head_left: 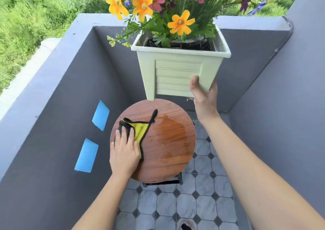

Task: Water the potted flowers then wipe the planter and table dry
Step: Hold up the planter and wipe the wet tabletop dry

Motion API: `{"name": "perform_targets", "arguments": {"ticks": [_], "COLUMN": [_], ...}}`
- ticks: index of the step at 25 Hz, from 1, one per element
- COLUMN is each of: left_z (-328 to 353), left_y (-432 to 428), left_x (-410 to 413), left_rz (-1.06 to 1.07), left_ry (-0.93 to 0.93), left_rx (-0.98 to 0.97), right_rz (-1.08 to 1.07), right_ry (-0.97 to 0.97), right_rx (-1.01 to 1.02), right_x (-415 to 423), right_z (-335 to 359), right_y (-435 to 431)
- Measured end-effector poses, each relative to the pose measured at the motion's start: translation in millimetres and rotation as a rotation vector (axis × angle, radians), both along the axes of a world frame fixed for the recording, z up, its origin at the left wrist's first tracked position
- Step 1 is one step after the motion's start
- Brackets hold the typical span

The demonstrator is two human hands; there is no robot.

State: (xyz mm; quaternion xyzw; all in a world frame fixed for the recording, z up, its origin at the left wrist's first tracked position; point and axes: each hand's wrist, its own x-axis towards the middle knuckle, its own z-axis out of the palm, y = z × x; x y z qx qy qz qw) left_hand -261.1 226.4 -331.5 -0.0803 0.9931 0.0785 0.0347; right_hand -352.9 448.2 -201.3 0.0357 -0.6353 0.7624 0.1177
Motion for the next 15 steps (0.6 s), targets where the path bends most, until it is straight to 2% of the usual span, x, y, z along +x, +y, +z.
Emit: {"name": "perform_targets", "arguments": {"ticks": [5, 9, 12, 15], "left_z": [-2.4, -6.5, -7.5, -7.6], "left_y": [62.6, 95.2, 77.2, 28.6], "left_x": [66.9, 76.3, 74.4, 67.0], "left_rz": [-0.287, -0.586, -0.609, -0.465], "left_ry": [-0.005, 0.06, 0.09, 0.116], "left_rx": [0.125, 0.145, 0.106, 0.11], "right_rz": [-0.014, -0.044, -0.051, -0.054], "right_ry": [0.025, 0.027, 0.028, 0.025], "right_rx": [-0.007, 0.002, 0.005, 0.006], "right_x": [5.2, 4.0, 3.2, 3.2], "right_z": [6.7, 8.2, 7.3, 3.4], "right_y": [-2.4, 5.5, 11.9, 17.6]}}
